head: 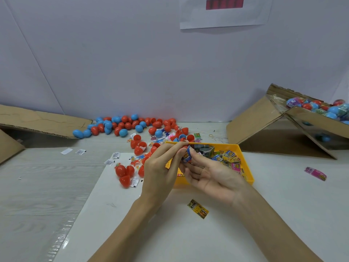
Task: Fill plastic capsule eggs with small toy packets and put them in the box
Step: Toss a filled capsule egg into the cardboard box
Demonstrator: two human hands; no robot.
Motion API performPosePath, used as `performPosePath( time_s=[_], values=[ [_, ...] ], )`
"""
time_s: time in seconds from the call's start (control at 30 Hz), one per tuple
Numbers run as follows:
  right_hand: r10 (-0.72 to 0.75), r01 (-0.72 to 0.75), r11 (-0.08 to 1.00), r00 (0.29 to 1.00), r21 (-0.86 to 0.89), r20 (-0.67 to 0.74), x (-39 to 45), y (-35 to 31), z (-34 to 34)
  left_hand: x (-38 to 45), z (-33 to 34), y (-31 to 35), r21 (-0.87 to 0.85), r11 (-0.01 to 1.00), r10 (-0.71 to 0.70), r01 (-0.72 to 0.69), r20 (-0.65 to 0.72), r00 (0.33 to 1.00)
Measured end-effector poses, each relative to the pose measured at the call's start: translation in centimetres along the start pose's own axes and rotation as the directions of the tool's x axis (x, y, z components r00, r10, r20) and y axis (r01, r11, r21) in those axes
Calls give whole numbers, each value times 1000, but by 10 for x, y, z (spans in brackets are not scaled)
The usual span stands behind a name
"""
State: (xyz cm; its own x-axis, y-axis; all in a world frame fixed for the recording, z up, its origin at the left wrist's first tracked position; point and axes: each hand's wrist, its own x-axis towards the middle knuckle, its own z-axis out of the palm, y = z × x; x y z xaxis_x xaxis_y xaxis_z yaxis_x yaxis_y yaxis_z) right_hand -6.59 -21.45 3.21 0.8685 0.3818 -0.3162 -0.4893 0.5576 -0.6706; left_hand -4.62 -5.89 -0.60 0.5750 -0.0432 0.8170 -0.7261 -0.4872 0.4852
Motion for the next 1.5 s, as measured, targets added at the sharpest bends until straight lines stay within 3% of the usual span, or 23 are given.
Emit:
performPosePath(
  time_s=[0.17,0.27,0.4,0.47,0.67,0.8,1.0,1.23,1.5],
  values=[
    [-19,19,1000,1000,9,-16,1,1,1,0,2,1,37,999,35,-34,-16,999],
    [-73,72,997,997,-36,-23,1,0,0,2,1,4,4,1000,-13,13,6,1000],
    [-241,231,955,970,-186,-29,-1,-5,-5,8,-8,4,-147,977,-111,153,257,960],
    [-310,287,899,951,-329,-17,-2,-7,-9,9,-11,1,-132,981,-91,142,332,939],
    [-476,323,643,879,-695,-32,-1,-1,-7,14,-18,-4,-76,996,-27,51,288,957],
    [-582,308,511,811,-802,-59,2,9,-6,11,-15,1,-30,999,-11,21,317,948],
    [-636,307,518,762,-799,-119,6,19,-6,6,-9,11,53,999,-16,3,263,965],
    [-725,301,424,678,-854,-121,9,26,-7,1,-6,20,116,993,-19,-5,208,978],
    [-728,265,365,679,-892,-96,13,20,-8,0,-1,27,237,970,14,-57,179,984]
  ],
)
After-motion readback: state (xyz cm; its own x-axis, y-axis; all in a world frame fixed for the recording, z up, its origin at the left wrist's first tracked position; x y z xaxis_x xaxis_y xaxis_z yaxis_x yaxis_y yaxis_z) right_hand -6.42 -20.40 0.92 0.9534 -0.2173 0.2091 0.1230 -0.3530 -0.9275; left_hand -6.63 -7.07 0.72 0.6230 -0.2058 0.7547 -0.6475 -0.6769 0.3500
